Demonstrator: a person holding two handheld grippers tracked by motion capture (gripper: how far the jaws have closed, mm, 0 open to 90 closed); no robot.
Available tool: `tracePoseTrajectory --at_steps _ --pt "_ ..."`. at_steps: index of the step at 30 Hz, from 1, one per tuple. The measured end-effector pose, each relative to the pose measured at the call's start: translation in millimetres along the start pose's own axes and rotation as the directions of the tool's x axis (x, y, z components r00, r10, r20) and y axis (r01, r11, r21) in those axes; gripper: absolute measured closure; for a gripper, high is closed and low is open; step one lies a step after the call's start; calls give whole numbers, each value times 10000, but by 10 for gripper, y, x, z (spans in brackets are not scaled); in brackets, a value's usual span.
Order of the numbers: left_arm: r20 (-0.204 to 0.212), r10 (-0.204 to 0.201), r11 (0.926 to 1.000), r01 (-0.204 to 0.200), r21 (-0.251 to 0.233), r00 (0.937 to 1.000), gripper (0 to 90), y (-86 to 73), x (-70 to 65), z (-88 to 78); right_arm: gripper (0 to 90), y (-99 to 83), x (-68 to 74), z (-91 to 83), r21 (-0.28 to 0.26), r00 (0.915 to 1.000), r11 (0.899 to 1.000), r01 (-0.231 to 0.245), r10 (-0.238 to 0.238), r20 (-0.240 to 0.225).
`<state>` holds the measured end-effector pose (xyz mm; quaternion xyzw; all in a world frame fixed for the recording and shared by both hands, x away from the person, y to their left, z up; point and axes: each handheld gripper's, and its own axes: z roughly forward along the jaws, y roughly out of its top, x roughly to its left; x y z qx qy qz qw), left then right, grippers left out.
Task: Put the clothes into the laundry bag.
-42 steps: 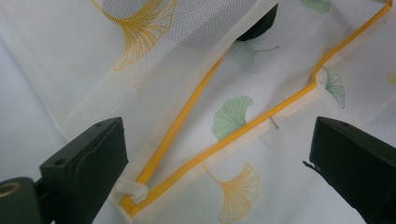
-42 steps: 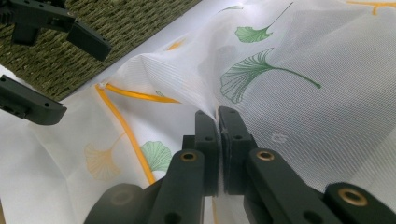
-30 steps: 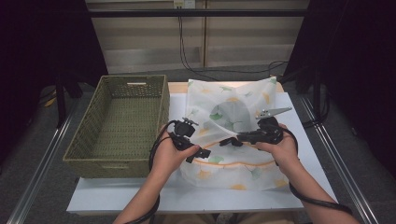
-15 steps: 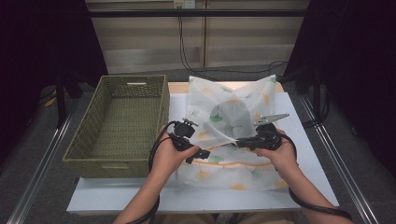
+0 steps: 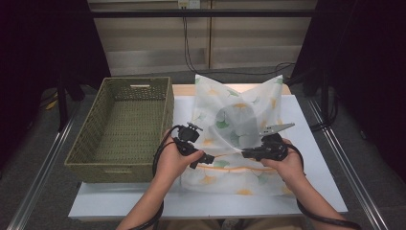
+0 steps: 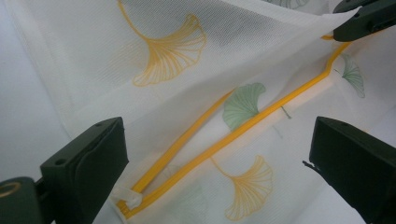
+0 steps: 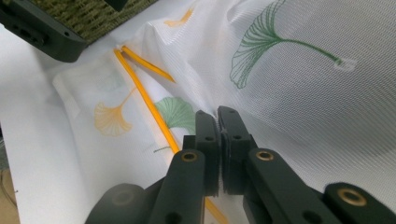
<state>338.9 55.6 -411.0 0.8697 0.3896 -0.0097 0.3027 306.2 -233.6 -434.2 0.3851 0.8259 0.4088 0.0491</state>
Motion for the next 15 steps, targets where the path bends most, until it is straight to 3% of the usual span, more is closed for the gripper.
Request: tracePoseTrajectory --at_steps 15 --pt "-40 -2 9999 2 109 10000 41 -11 12 20 882 -124 39 68 154 10000 9999 72 -72 -10"
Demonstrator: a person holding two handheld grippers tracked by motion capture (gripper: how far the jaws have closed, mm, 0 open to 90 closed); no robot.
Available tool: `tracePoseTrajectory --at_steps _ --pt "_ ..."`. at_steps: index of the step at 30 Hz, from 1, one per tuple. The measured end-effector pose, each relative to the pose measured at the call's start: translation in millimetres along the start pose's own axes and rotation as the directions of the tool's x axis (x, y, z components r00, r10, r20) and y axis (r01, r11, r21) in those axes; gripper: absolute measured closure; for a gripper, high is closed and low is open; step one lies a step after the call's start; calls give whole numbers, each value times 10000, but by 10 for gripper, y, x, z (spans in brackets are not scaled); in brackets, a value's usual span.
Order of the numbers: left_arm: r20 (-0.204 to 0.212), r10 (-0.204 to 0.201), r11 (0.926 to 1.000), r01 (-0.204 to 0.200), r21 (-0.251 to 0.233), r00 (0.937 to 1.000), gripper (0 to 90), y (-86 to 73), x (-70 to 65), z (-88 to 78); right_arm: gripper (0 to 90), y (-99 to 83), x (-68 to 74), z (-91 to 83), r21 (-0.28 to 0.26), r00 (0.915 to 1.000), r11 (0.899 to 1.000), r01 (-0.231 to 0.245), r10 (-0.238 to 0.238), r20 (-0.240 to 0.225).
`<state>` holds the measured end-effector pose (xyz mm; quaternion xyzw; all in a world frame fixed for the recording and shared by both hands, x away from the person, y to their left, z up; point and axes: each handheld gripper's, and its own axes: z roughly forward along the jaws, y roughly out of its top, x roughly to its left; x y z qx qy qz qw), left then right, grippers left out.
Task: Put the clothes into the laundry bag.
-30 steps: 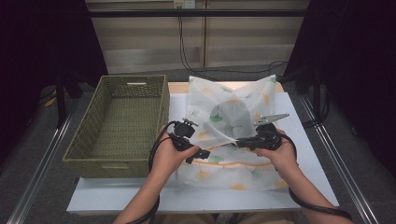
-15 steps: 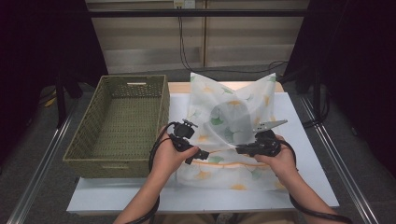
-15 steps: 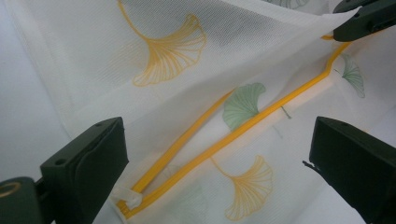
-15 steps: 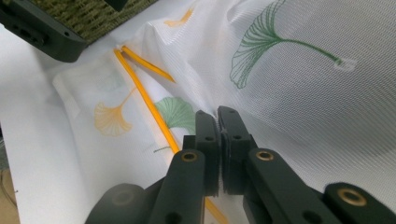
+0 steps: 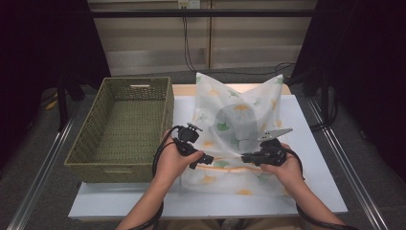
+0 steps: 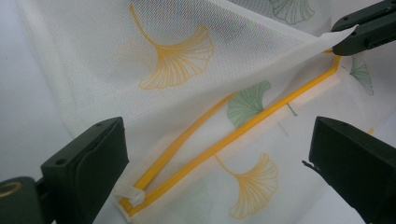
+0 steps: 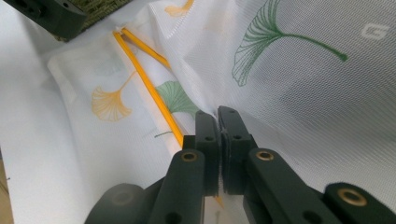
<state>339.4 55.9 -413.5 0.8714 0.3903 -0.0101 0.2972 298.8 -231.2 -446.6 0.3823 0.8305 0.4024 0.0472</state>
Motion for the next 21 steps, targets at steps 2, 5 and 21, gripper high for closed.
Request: tracePoseTrajectory --at_steps 2,5,21 --pt "-7 25 10000 -25 6 10000 41 2 1 0 881 -5 -3 5 31 10000 10000 0 0 -35" --pt "-12 102 9999 -102 -5 9999 41 3 -3 -6 881 -29 1 37 164 10000 9999 33 -33 -11" --pt "8 -46 9999 46 143 10000 42 -21 13 26 836 -95 6 93 351 9999 9993 143 -146 86"
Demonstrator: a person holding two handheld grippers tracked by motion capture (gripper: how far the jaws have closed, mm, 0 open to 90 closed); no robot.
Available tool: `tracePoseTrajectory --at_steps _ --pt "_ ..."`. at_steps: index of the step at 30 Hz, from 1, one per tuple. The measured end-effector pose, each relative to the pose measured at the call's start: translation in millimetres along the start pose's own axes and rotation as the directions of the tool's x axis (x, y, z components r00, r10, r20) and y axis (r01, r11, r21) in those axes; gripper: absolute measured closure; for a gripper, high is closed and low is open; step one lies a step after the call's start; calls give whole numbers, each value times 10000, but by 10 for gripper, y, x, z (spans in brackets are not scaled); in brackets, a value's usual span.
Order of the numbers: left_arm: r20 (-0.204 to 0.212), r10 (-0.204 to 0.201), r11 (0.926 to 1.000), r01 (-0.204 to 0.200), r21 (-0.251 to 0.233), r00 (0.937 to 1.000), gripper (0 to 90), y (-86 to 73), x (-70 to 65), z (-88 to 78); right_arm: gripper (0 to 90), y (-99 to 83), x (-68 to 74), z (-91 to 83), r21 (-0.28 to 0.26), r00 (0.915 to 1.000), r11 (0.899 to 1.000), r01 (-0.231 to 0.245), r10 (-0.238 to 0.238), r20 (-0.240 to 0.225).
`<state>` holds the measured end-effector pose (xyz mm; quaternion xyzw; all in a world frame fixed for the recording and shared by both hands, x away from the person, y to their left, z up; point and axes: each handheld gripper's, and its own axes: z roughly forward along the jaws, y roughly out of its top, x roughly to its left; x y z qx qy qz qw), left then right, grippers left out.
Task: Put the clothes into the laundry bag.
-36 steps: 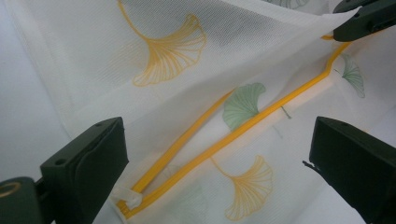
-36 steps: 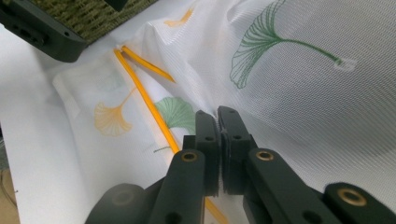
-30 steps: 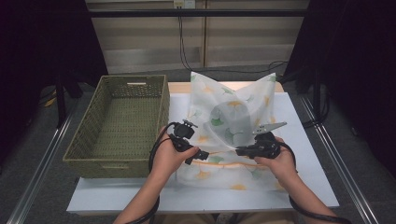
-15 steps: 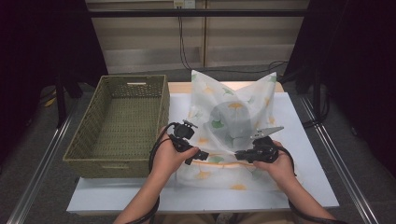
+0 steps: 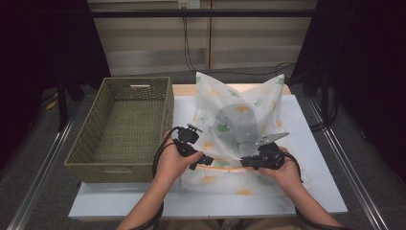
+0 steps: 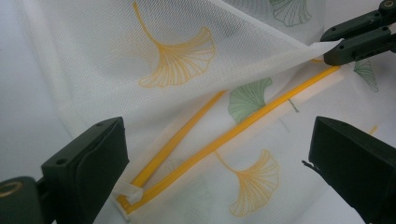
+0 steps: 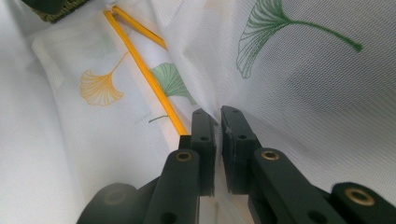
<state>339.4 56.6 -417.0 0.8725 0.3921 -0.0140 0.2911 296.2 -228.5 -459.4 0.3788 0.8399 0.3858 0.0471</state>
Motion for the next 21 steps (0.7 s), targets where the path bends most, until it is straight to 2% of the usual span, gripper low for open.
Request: tracePoseTrajectory --at_steps 4,8,9,14,17,18,21 --pt "-7 -7 10000 7 11 10000 43 -3 0 -2 789 -1 7 -2 -55 9999 9999 85 -85 103" --pt "9 -4 10000 4 3 10000 44 -3 2 -10 744 0 9 -17 -140 9999 9998 -125 126 60" --pt "-11 31 10000 -31 3 10000 44 -3 4 -11 715 13 5 -39 -203 9998 9998 -23 28 212" --pt "-1 -14 10000 14 18 10000 43 -2 -4 -22 636 27 14 -86 -370 9995 9993 63 -52 318" --pt "2 35 10000 -35 20 10000 43 -1 1 -23 546 43 21 -119 -444 9991 9989 162 -144 400" --pt "2 35 10000 -35 20 10000 43 -1 1 -23 546 43 21 -119 -444 9991 9989 162 -144 400" --pt "-39 58 10000 -58 28 10000 43 -5 6 -18 470 80 27 -166 -768 9990 9969 191 -159 427"
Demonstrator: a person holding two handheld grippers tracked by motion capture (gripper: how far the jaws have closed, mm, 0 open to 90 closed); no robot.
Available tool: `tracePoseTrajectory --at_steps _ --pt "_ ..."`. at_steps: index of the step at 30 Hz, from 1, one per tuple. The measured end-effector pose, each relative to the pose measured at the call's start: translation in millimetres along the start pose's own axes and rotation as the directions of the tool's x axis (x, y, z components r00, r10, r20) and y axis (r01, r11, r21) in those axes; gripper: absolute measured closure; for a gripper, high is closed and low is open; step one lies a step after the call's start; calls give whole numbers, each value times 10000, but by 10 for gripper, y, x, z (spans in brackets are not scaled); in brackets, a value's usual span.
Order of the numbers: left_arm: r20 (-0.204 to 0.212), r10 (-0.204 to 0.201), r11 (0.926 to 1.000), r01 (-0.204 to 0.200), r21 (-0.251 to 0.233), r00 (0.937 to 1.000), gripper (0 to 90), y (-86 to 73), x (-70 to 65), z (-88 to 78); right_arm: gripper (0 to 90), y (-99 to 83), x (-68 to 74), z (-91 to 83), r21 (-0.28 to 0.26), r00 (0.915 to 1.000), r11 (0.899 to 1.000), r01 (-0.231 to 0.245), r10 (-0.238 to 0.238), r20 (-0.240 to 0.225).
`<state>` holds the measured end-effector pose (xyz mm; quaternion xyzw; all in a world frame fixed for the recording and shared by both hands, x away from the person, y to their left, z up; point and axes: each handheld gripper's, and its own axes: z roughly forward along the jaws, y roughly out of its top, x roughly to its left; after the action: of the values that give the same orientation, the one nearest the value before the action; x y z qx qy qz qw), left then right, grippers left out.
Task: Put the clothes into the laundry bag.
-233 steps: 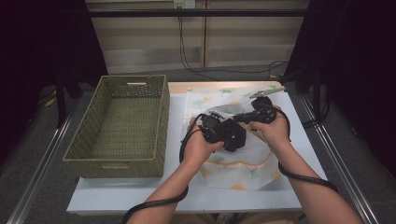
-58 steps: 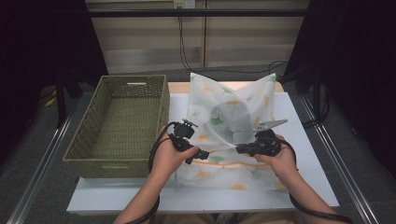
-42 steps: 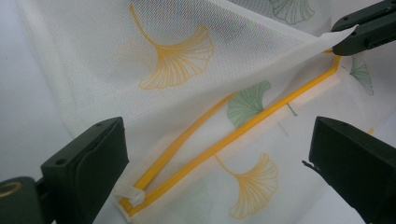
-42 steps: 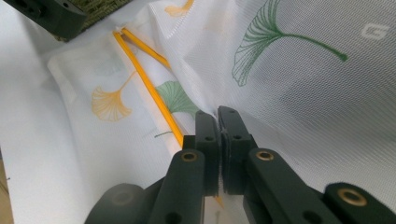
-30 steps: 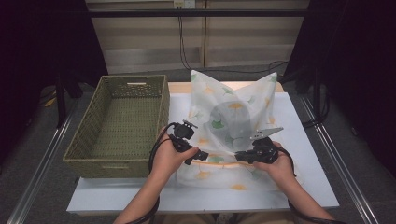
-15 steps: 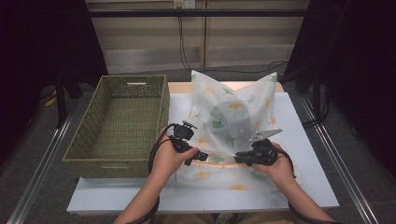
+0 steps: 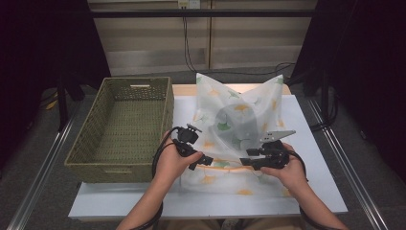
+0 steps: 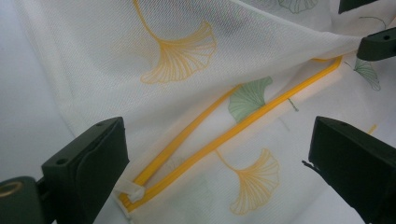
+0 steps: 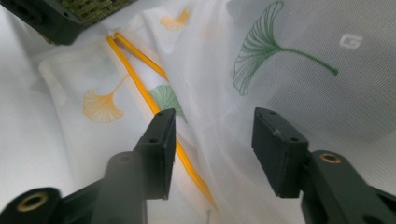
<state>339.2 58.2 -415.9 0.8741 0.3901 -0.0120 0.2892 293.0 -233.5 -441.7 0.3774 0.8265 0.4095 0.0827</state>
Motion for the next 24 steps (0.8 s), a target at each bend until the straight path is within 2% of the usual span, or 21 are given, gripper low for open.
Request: tracePoseTrajectory --at_steps 5,9,12,15,16,18,19,24 --pt "32 -95 9999 95 -106 9999 43 -4 0 -2 405 26 25 -23 -141 9999 9998 113 -113 6" --pt "49 -123 9999 124 -118 9999 43 -4 -2 -5 321 37 53 -5 -112 9993 9994 313 -315 -218" --pt "18 -60 10000 60 -58 10000 42 -13 2 3 278 40 70 2 -93 9992 9996 283 -286 -271" --pt "9 -90 10000 90 -29 10000 42 -16 4 8 268 41 77 -2 -121 9989 9993 352 -355 -302" --pt "14 -464 9985 464 -275 9989 42 -24 -14 27 259 40 87 -3 -91 9985 9994 341 -345 -419" --pt "23 -453 9985 454 -315 9990 42 -26 -12 29 257 38 94 -3 -87 9982 9991 414 -418 -441" --pt "29 -125 9999 125 -38 9999 42 -22 13 6 256 26 113 3 -19 9976 9988 483 -483 -495" --pt "34 -116 9999 117 -43 9999 42 -18 17 -12 267 18 152 20 -18 9961 9986 534 -534 -709"
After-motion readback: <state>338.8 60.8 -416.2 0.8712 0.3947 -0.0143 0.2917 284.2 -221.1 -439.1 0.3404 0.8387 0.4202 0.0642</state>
